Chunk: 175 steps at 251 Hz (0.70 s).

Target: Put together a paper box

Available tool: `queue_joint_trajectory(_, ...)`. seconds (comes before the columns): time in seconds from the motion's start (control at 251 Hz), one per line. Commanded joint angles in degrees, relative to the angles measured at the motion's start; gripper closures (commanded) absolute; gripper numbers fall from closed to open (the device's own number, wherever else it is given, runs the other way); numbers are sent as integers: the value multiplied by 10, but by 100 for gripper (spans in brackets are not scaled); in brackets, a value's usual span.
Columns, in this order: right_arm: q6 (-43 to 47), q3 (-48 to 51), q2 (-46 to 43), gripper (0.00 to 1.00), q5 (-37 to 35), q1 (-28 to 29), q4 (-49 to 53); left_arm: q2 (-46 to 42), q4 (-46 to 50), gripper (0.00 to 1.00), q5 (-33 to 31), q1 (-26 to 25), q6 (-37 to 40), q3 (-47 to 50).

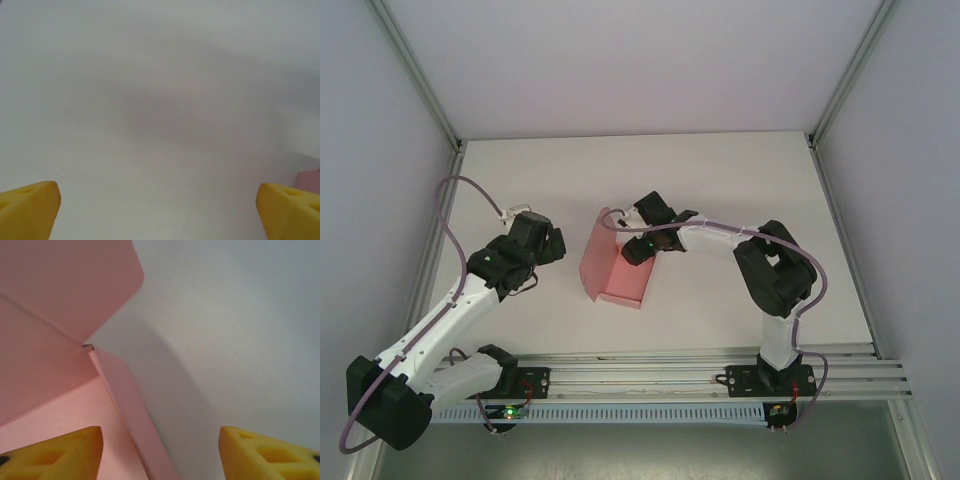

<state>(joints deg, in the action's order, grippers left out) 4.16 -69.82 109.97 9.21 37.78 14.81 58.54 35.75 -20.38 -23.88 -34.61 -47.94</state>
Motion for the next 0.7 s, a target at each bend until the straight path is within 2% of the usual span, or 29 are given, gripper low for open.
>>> queue_joint_trajectory(0.0,-15,-9,9,46,-18,9,0,-6,-1,0,-14,7,-12,9)
queue_joint_trajectory(0.024,-20,-7,9,49,-20,10,-2,-5,-1,0,-14,7,-12,9)
queue_joint_trajectory(0.172,-56,15,1,81,-53,12,-32,1,-2,0,-8,7,-13,9)
queue_joint_trajectory(0.196,-59,19,-1,83,-58,12,-36,1,-3,0,-8,7,-13,8)
queue_joint_trajectory(0.323,-114,37,-11,84,-116,14,-38,2,-11,0,-19,7,-28,10)
queue_joint_trajectory(0.463,-236,65,-36,88,-243,14,2,3,-29,0,2,7,-25,9)
queue_joint_trajectory(0.555,-302,74,-48,89,-279,20,37,8,-48,0,20,7,-16,11)
queue_joint_trajectory(0.694,-344,107,-69,87,-294,39,16,28,-80,0,61,7,7,12)
